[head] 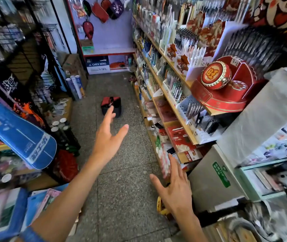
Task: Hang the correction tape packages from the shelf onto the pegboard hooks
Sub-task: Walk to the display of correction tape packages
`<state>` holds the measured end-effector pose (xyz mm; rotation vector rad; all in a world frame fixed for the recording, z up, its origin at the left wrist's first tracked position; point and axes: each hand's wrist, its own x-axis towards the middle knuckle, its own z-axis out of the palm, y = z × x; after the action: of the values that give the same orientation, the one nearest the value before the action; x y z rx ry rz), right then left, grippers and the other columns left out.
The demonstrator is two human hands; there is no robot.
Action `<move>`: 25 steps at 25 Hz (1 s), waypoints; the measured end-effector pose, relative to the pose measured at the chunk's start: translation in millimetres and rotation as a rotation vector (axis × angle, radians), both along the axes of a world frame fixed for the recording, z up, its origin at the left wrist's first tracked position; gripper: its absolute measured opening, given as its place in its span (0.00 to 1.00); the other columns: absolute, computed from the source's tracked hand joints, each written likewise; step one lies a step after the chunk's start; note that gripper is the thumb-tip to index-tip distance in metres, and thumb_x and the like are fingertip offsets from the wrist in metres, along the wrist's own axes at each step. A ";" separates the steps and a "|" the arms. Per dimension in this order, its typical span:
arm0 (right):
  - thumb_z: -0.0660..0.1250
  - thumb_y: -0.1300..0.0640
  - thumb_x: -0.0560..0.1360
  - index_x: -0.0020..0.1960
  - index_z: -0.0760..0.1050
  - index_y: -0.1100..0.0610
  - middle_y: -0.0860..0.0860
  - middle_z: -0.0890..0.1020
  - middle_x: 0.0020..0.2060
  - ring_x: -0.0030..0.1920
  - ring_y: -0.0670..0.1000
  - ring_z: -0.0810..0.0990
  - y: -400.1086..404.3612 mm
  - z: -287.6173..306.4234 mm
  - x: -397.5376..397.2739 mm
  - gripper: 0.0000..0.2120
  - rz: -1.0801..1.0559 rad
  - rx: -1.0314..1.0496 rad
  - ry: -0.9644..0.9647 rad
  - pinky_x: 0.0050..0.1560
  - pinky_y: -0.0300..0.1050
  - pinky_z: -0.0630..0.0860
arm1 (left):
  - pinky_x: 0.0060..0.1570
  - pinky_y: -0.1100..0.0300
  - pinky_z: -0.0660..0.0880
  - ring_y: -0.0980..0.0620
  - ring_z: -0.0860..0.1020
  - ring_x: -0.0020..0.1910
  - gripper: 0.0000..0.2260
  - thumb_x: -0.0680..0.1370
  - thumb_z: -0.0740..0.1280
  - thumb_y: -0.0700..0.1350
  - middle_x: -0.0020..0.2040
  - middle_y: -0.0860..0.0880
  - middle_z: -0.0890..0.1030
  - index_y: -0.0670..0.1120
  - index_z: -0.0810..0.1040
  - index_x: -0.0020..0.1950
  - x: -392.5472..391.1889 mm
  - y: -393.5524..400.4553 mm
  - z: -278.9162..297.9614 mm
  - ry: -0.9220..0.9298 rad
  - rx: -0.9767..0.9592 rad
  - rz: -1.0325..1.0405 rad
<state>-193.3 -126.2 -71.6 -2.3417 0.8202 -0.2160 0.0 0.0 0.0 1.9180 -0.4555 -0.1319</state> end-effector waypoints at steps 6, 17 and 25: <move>0.46 0.18 0.64 0.77 0.39 0.37 0.44 0.51 0.80 0.79 0.53 0.53 -25.5 -16.3 10.1 0.48 0.017 0.026 0.046 0.76 0.59 0.55 | 0.63 0.59 0.61 0.57 0.65 0.71 0.33 0.78 0.66 0.56 0.75 0.56 0.66 0.60 0.53 0.79 16.9 -42.8 -17.9 0.012 0.078 -0.015; 0.52 0.20 0.66 0.78 0.42 0.38 0.45 0.53 0.80 0.78 0.52 0.56 -83.5 -51.1 176.7 0.47 -0.035 0.088 0.131 0.74 0.59 0.61 | 0.70 0.43 0.67 0.55 0.69 0.70 0.31 0.78 0.68 0.54 0.71 0.54 0.71 0.58 0.58 0.78 186.7 -109.2 -93.1 0.142 0.035 -0.060; 0.47 0.17 0.62 0.79 0.47 0.41 0.48 0.61 0.78 0.77 0.54 0.61 -112.1 -53.9 371.2 0.51 -0.063 0.123 0.137 0.75 0.56 0.61 | 0.58 0.67 0.68 0.56 0.70 0.68 0.29 0.79 0.68 0.50 0.67 0.56 0.71 0.55 0.61 0.77 389.7 -126.0 -84.8 0.226 0.002 -0.028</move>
<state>178.0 -238.3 -125.5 -2.2356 0.9476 -0.0302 389.7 -126.0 -84.8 1.8720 -0.3299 -0.3636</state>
